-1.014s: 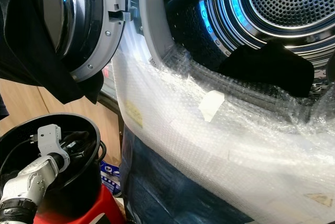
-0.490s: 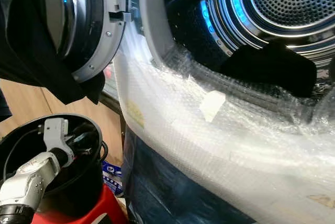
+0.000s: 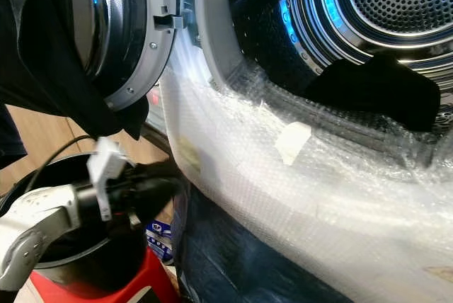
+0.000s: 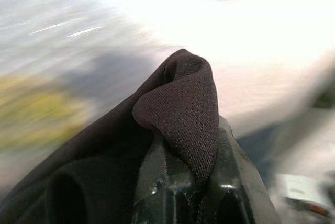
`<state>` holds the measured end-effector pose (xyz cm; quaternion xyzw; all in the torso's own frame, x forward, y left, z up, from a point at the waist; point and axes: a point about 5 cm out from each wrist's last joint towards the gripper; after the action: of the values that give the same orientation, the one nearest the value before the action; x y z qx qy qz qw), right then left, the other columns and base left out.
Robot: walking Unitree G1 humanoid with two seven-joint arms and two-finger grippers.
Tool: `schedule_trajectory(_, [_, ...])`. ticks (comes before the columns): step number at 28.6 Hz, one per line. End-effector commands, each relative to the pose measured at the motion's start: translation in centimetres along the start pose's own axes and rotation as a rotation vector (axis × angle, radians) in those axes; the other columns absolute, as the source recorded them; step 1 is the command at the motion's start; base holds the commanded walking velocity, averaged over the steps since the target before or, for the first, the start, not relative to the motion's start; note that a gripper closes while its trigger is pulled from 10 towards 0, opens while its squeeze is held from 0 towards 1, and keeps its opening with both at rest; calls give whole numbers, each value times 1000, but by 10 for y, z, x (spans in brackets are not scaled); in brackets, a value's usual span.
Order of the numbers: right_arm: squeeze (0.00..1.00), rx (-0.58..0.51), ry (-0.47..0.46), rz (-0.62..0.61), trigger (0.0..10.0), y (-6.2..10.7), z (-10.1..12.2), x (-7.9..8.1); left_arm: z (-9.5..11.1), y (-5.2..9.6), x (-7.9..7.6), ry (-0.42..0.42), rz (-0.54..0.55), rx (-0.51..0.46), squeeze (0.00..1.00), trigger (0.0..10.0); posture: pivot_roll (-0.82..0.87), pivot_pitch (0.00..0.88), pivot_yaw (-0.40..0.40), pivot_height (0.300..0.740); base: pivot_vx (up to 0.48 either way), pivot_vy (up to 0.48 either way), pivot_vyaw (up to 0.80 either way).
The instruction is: Clothes washing
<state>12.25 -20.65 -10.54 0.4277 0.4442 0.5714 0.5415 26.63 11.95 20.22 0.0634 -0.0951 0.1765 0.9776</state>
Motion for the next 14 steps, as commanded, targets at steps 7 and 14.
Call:
schedule_trajectory(7, [0,-2,1,14,10000,-1,3,5,10,-43,-25,-30,-301,-67,0,0,61,46,-77,740,0,0,0])
schedule_trajectory(14, [0,-6,-3,14,10000,-1,4,6,22,-76,-40,-44,-418,-138,0,0,47,41,-67,740,0,0,0])
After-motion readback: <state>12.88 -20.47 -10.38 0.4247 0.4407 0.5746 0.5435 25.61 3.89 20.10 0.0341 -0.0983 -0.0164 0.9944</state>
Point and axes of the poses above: a point about 5 cm out from each wrist's last joint towards the gripper, its own y axis pointing back from the gripper into the wrist, its own z axis along the axis of the wrist's last joint, x = y × z, and after that the axes turned 12 degrees about -y, right-handed
